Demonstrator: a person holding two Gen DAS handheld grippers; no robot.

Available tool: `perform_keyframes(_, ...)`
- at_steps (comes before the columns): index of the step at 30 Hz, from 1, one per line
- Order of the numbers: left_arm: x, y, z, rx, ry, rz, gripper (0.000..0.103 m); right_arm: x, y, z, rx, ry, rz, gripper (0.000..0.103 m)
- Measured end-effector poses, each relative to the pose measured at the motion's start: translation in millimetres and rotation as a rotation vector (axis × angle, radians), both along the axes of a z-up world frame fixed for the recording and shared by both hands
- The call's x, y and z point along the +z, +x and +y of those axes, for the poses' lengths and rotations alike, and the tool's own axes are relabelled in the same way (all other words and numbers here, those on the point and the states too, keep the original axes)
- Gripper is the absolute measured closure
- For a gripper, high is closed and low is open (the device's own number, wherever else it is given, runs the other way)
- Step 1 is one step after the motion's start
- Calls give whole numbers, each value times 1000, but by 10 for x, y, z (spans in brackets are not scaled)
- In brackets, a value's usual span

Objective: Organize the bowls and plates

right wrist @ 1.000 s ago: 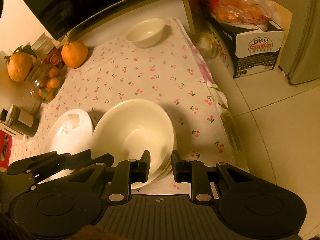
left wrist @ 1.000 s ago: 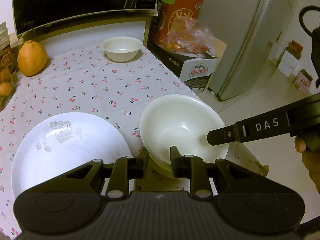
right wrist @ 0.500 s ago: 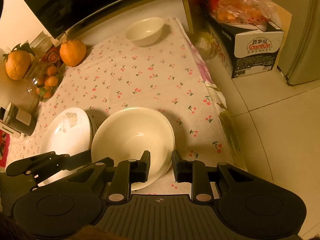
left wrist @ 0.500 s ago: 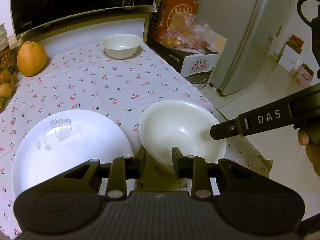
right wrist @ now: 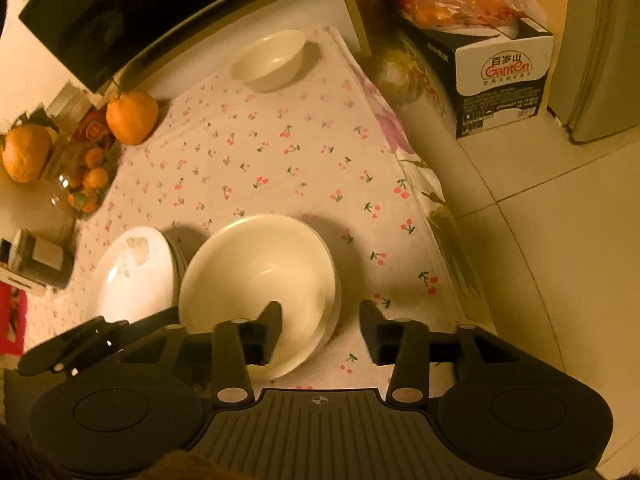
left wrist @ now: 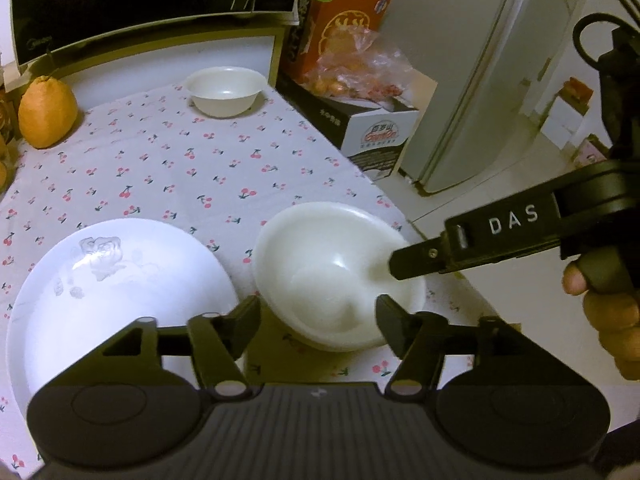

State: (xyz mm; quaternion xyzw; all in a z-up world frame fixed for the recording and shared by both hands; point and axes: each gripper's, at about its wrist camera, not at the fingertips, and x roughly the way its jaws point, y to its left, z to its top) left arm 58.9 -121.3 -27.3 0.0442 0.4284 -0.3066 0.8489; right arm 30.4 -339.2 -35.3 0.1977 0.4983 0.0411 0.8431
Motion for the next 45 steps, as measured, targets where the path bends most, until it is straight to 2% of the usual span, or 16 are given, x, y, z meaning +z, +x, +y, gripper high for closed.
perform_keyframes(5, 41, -18, 6, -9, -28, -7, 21, 37, 10, -61, -25, 24, -23, 36)
perform_keyframes(13, 121, 5, 95, 1, -101, 26, 7, 60, 46, -121, -33, 69, -42, 30)
perform_keyframes(21, 167, 151, 154, 76, -77, 27, 3, 68, 119, -93, 0, 75, -37, 24)
perform_keyframes(24, 193, 231, 182, 107, -66, 26, 2, 98, 191, -146, -22, 99, -37, 22)
perform_keyframes(27, 230, 317, 215, 139, -56, 28, 1, 109, 317, -241, -51, 143, -20, 21)
perform_keyframes(32, 338, 479, 178, 163, -3, -8, 1, 176, 543, -396, -25, 250, -41, 21)
perform_keyframes(38, 481, 831, 127, 197, -23, 5, 1, 246, 859, -501, -26, 340, -79, 19)
perform_keyframes(42, 527, 1062, 8, 188, 30, -45, 1, 212, 1113, -572, -49, 408, -88, 19)
perform_keyframes(45, 496, 1285, -46, 201, 33, -42, 1, 164, 1308, -627, -65, 461, -97, 19)
